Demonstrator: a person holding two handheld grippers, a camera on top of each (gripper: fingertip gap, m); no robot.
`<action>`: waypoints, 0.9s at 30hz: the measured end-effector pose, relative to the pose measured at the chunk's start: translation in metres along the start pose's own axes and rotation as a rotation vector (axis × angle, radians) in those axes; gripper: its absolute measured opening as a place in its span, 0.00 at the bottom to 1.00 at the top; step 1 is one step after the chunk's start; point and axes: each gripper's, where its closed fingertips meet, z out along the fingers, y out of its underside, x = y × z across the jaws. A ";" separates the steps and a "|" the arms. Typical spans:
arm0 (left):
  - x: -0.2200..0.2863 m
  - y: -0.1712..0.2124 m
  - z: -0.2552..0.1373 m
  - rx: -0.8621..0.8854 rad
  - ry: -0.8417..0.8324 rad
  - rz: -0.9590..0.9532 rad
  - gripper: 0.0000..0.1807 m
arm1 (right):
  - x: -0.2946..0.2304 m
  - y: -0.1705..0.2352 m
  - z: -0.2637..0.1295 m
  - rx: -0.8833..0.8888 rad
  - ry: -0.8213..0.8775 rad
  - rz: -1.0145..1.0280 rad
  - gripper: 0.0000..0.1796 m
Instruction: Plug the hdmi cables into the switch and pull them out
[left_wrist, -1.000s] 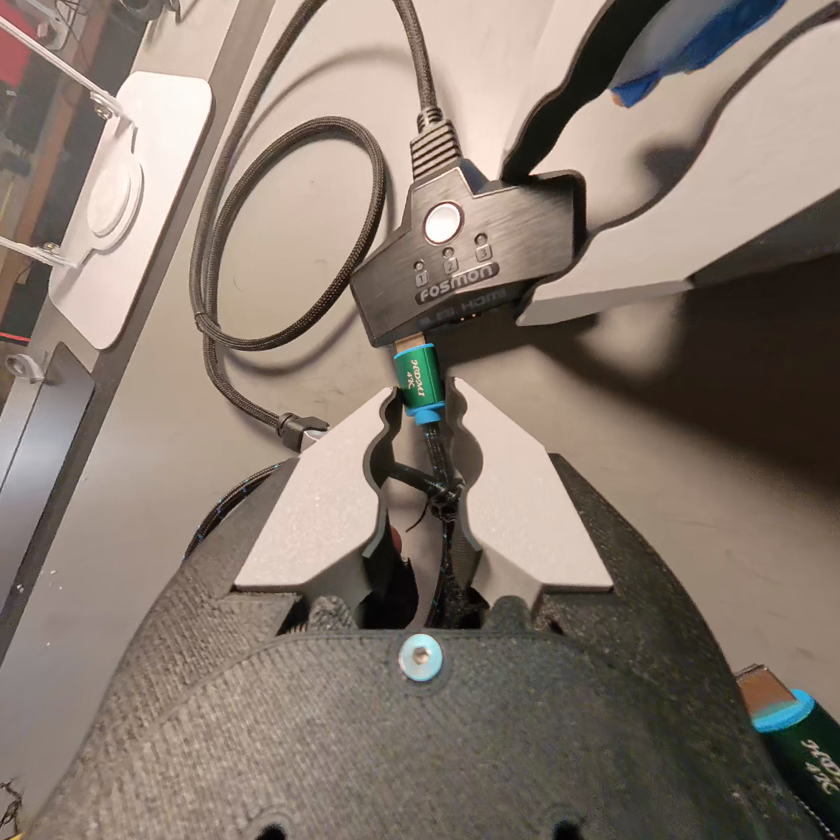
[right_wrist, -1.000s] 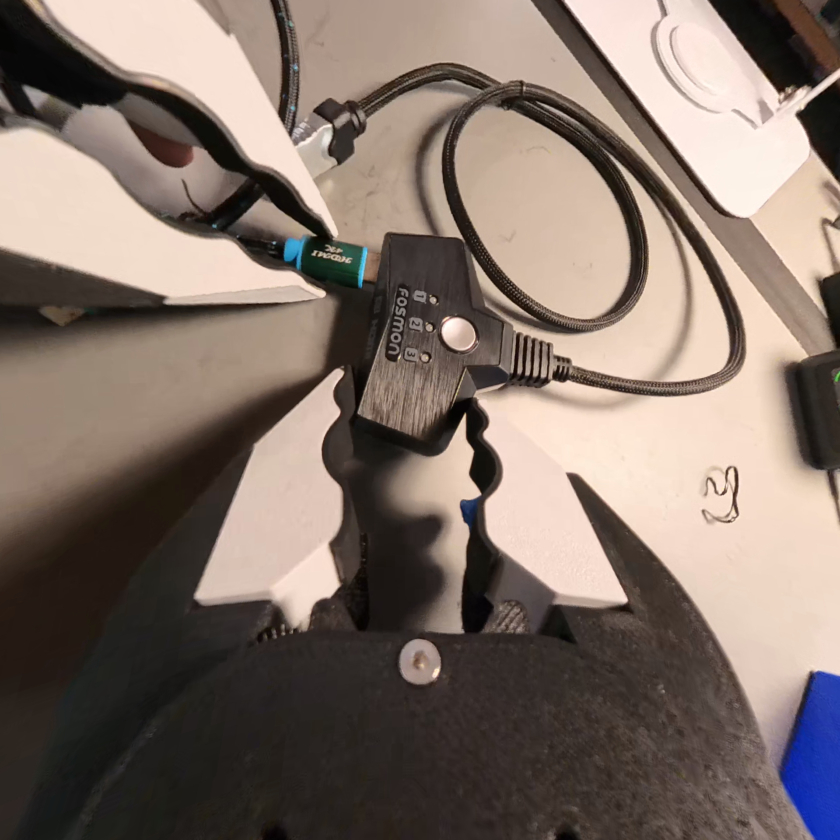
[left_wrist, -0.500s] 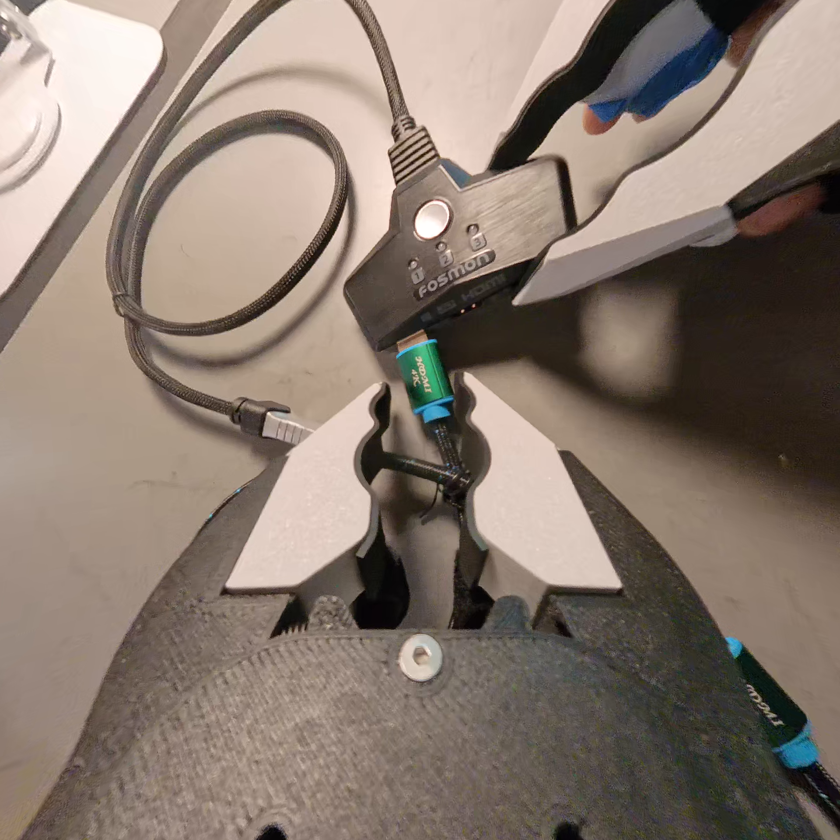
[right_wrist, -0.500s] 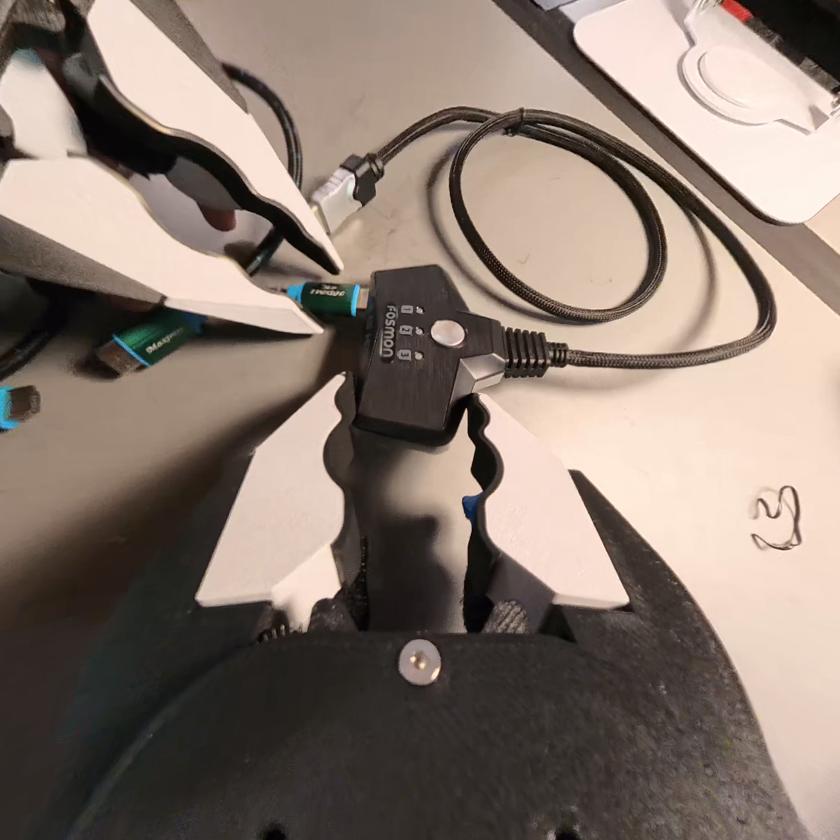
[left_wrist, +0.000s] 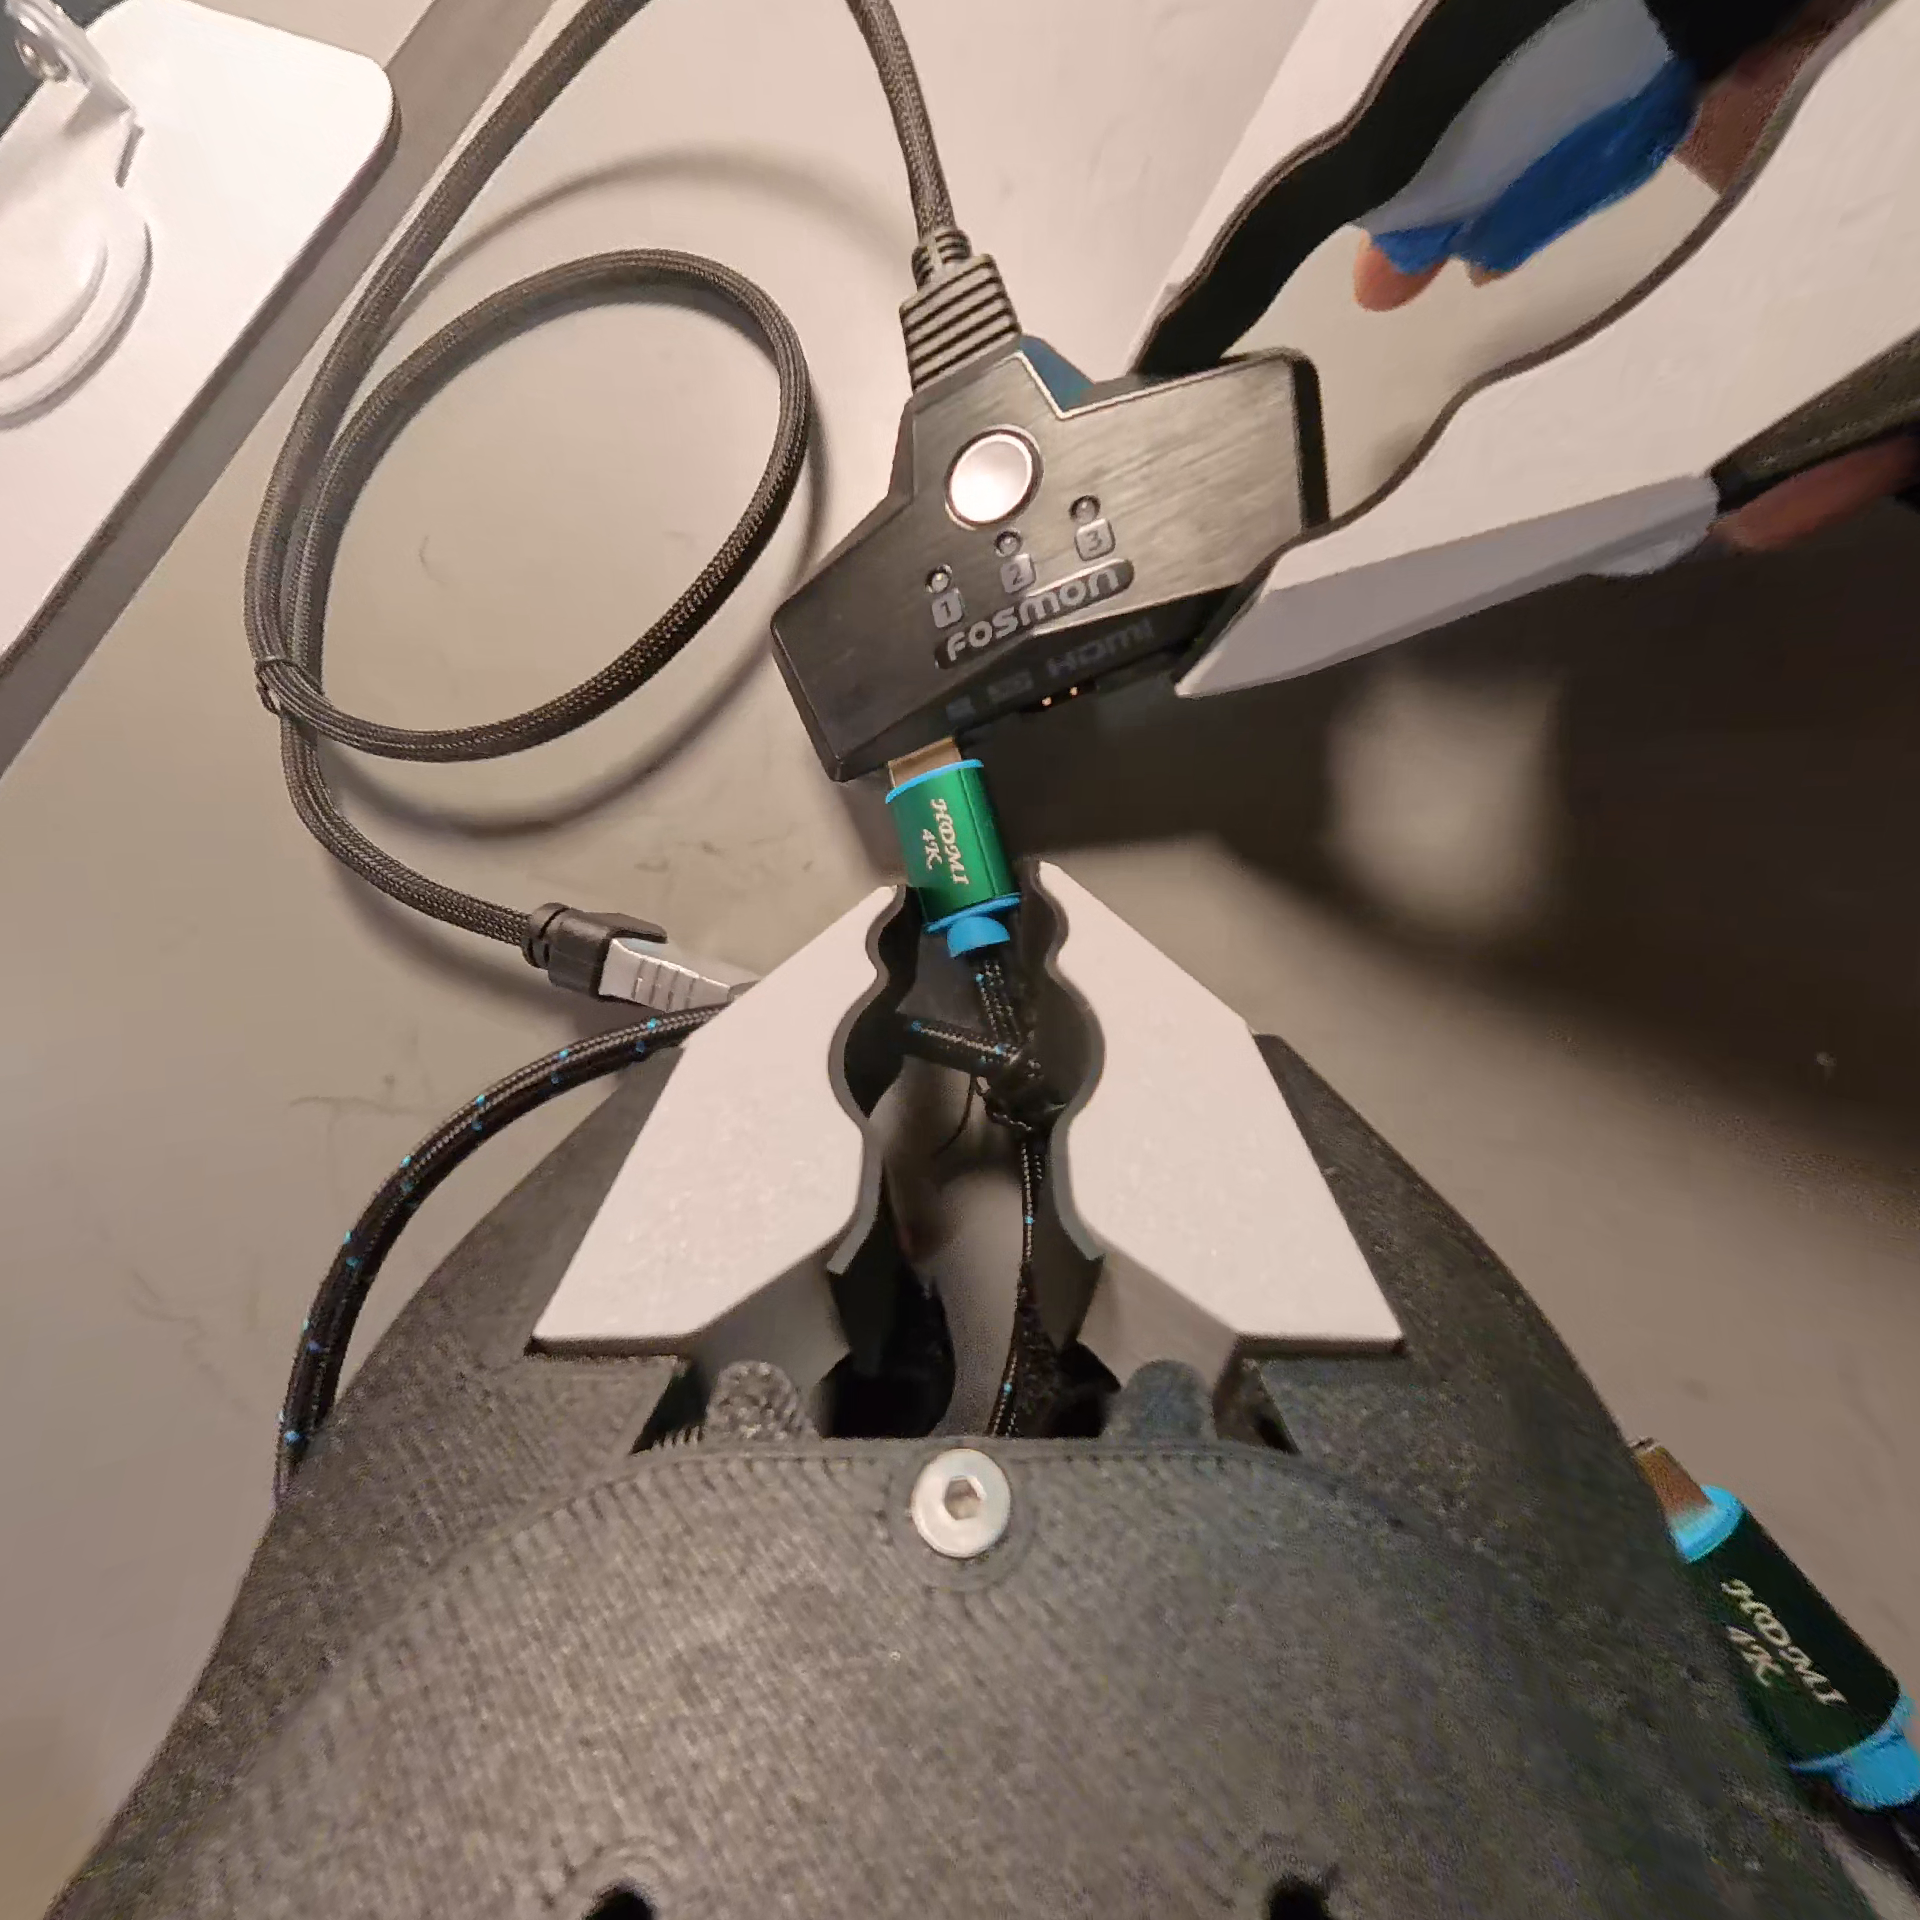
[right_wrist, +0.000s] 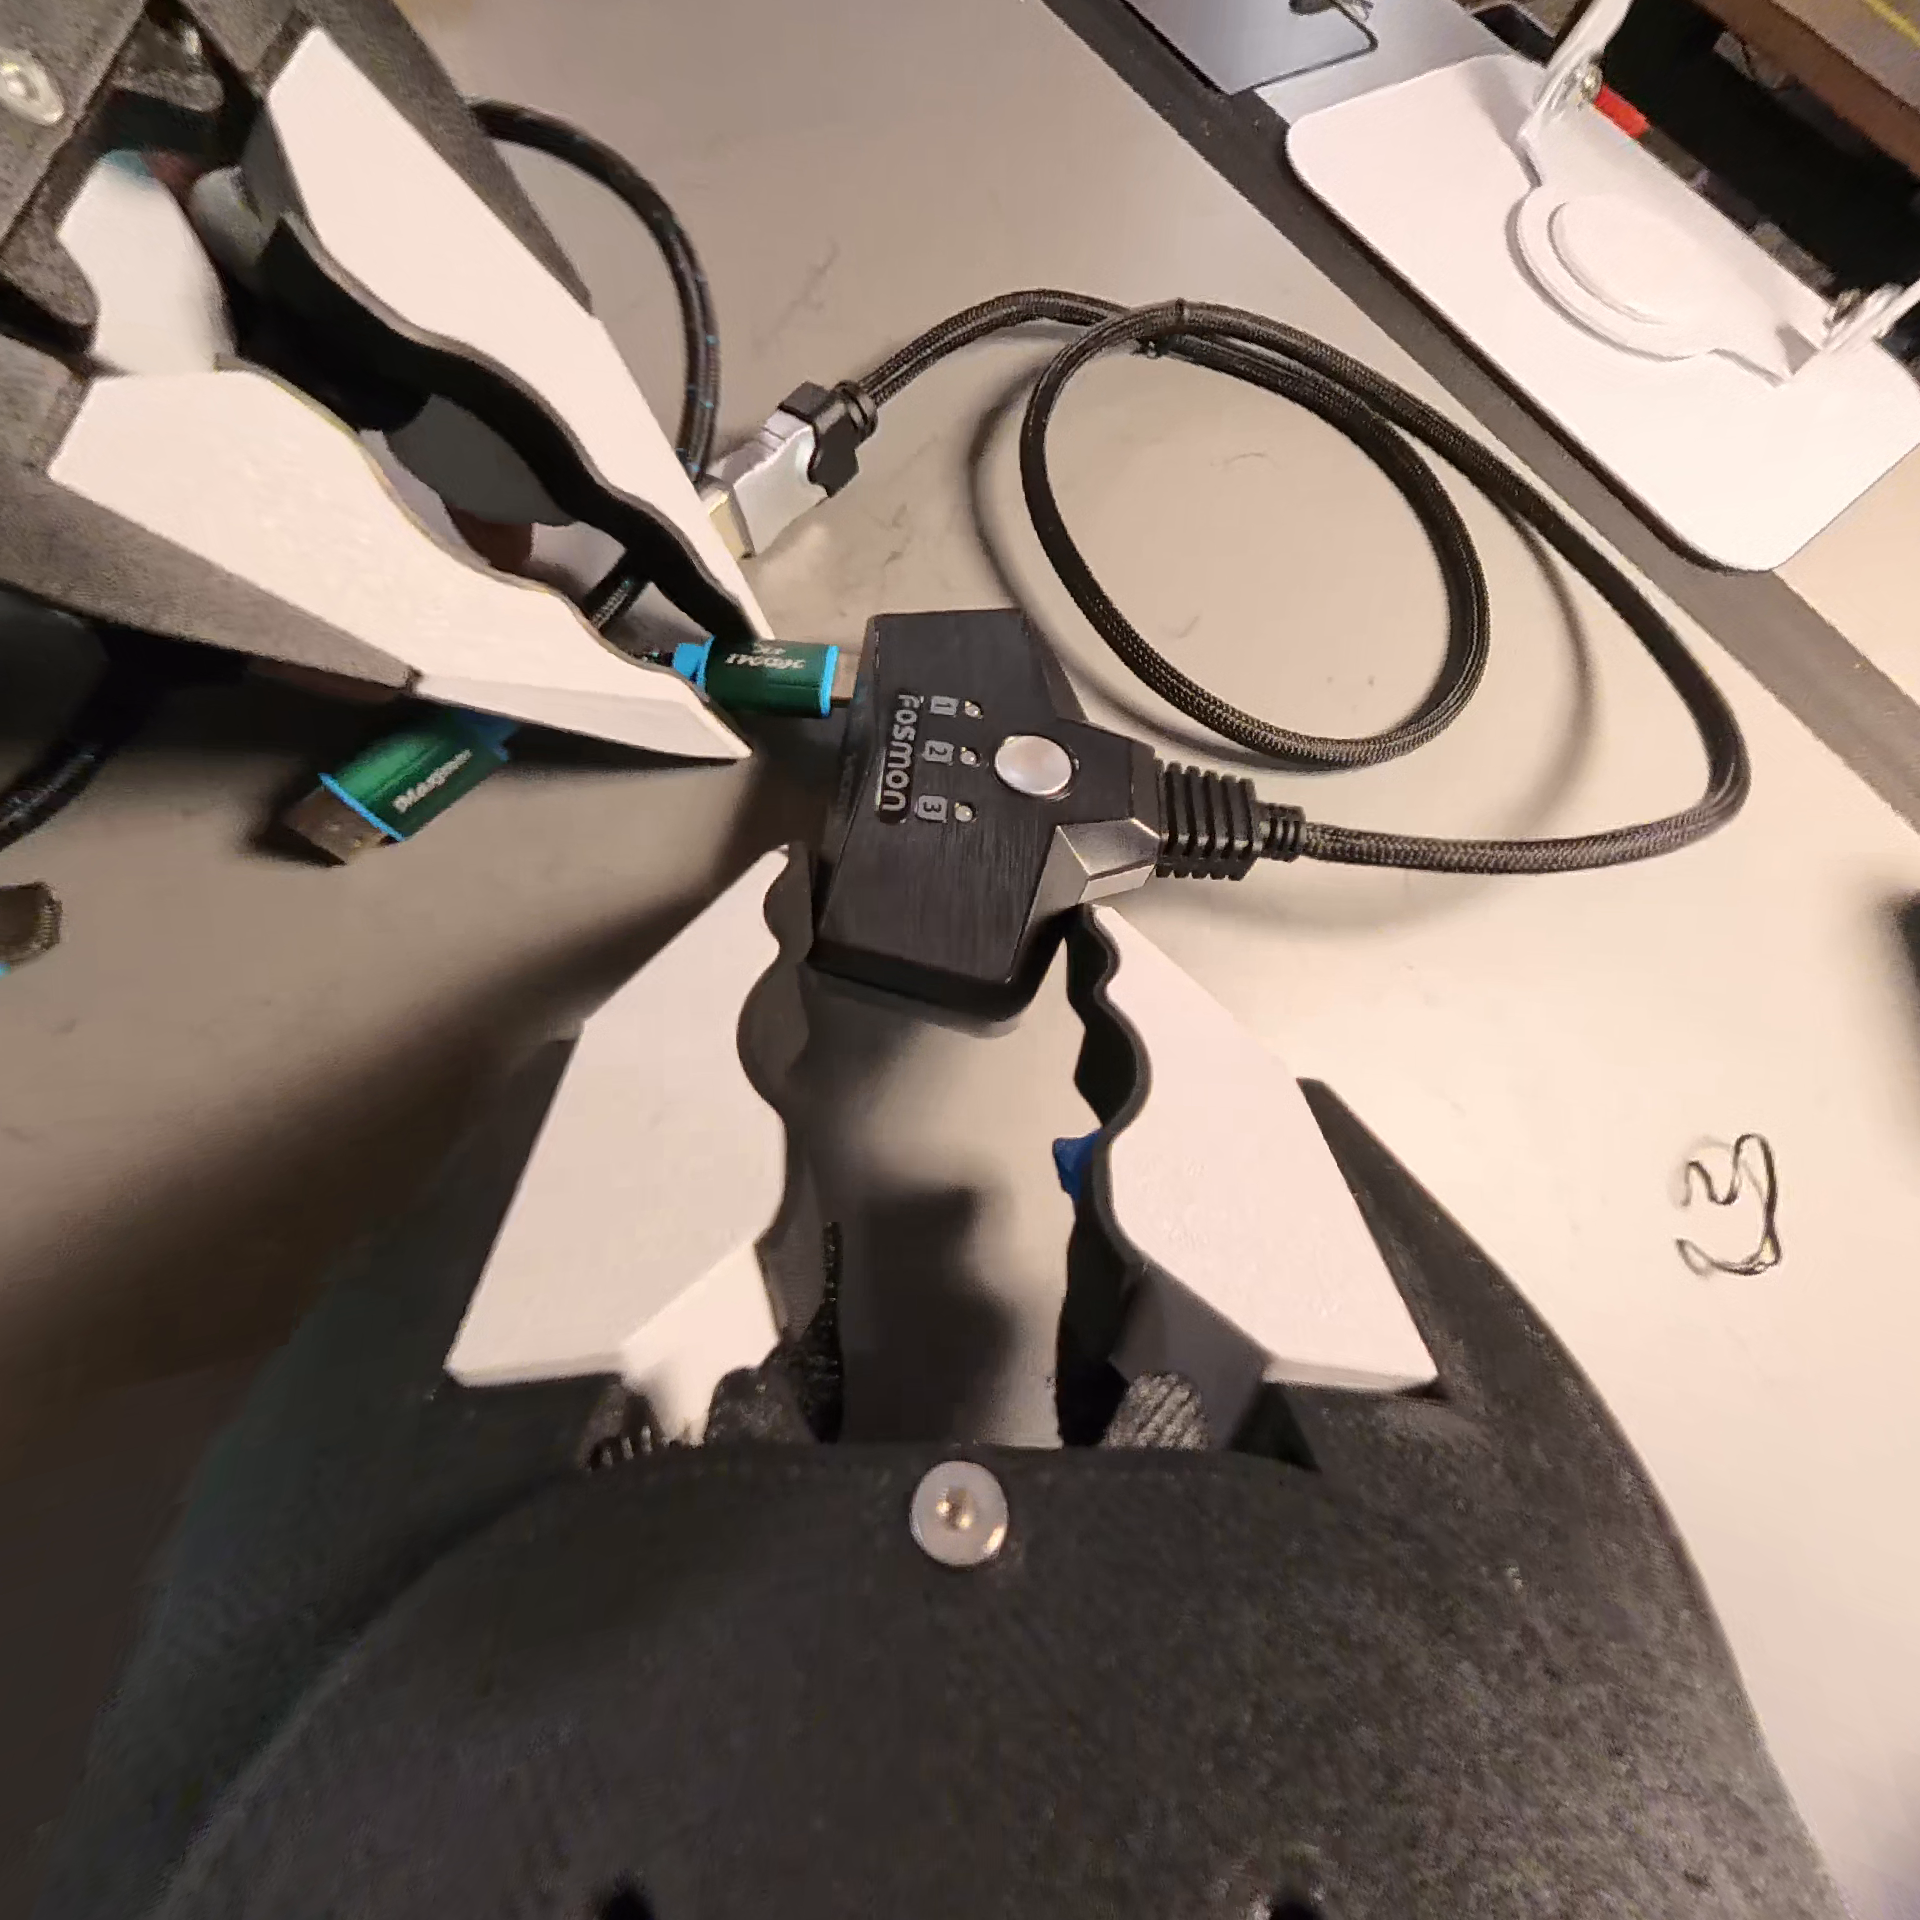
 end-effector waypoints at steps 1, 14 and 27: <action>0.001 0.000 0.000 0.003 0.012 0.001 0.10 | -0.001 -0.001 -0.001 0.007 -0.010 -0.011 0.30; -0.023 0.002 -0.006 0.039 -0.100 0.065 0.11 | 0.004 -0.013 -0.014 0.063 -0.020 -0.050 0.37; 0.010 0.002 -0.032 0.137 0.029 0.590 0.11 | -0.007 0.012 -0.035 -0.002 -0.045 -0.643 0.50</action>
